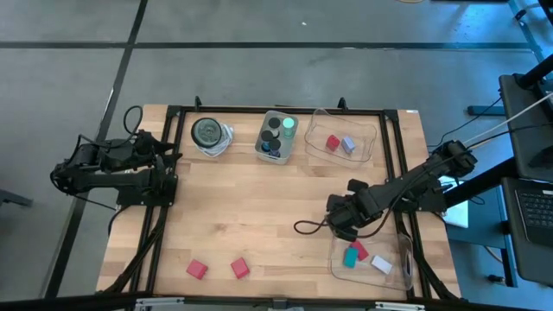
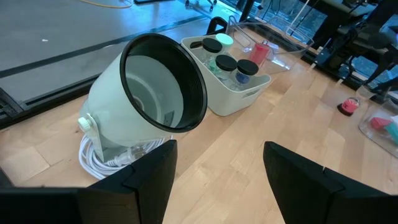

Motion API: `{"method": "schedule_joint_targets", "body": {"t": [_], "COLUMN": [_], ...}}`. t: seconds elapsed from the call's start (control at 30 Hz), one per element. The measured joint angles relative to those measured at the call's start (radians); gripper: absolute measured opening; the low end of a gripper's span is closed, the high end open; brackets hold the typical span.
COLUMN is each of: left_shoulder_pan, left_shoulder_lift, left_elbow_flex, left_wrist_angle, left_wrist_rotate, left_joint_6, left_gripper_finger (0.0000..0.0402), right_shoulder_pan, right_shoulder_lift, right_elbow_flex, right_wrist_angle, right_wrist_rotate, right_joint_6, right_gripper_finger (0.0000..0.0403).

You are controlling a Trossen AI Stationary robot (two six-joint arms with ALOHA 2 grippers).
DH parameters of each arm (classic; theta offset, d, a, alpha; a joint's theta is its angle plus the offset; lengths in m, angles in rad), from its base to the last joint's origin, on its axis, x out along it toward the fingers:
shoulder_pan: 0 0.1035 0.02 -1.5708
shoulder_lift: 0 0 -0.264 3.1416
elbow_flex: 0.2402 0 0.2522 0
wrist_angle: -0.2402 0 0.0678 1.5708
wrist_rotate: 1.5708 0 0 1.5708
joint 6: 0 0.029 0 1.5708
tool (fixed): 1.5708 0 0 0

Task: Pick & Place Office items
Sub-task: Put the red hourglass into the gray bin

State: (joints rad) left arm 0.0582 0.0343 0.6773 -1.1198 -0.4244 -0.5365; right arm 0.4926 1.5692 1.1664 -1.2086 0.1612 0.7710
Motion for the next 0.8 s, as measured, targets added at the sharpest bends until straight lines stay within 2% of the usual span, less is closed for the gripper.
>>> {"method": "schedule_joint_targets", "body": {"t": [0.23, 0.43, 0.57, 0.8], "left_shoulder_pan": [0.000, 0.000, 0.000, 0.000], "left_shoulder_lift": [0.000, 0.000, 0.000, 0.000], "left_elbow_flex": [0.000, 0.000, 0.000, 0.000], "left_wrist_angle": [0.000, 0.000, 0.000, 0.000], "left_wrist_rotate": [0.000, 0.000, 0.000, 0.000], "left_joint_6": [0.000, 0.000, 0.000, 0.000], "left_gripper_finger": [0.0237, 0.0237, 0.0237, 0.0237], "right_shoulder_pan": [-0.020, -0.010, 0.015, 0.040], "right_shoulder_lift": [0.000, 0.000, 0.000, 0.000], "right_elbow_flex": [0.000, 0.000, 0.000, 0.000], "right_wrist_angle": [-0.001, -0.031, -0.081, -0.104], "right_wrist_rotate": [-0.001, -0.050, -0.049, -0.046], "right_joint_6": [-0.020, 0.013, 0.069, 0.146], "right_gripper_finger": [0.0189, 0.0269, 0.0295, 0.0313]}}
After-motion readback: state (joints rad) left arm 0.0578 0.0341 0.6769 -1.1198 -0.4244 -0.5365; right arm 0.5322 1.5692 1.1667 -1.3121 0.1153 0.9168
